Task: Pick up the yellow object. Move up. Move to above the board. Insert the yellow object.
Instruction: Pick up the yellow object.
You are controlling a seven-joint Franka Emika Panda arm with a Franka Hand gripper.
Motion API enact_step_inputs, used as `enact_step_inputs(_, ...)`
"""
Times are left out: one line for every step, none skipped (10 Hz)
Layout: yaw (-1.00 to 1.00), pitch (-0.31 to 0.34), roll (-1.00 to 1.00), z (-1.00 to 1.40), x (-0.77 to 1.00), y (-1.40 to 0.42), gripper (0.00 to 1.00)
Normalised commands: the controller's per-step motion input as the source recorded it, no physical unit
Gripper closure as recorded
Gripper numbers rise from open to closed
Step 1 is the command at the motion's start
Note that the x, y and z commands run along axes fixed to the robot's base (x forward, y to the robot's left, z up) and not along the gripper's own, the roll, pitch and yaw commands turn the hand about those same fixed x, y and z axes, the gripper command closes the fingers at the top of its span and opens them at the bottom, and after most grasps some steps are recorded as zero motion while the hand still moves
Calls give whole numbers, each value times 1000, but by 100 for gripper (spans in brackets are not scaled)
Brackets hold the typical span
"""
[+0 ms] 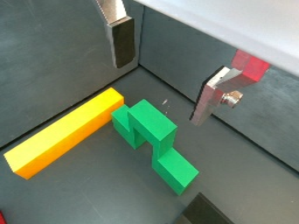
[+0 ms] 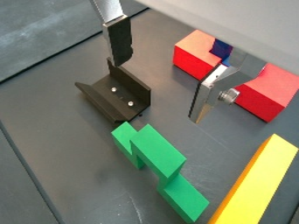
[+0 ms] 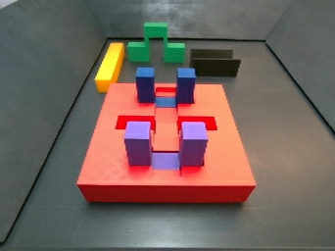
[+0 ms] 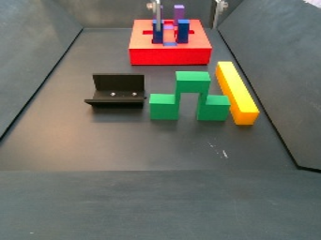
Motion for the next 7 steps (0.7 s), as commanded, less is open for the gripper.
enact_step_inputs(-11,20,0,-220,0,-34,0)
enact_step_inputs(-31,19,0,-240,0,-20,0)
enact_step_inputs(-57,13,0,-300,0,-17,0)
enact_step_inputs(0,10,0,-306,14,-323,0)
enact_step_inputs(0,17,123,-360,0,-640,0)
enact_step_inputs(6,0,126,-480,-154,-617,0)
enact_step_inputs(0,0,24,-560,-294,-429,0)
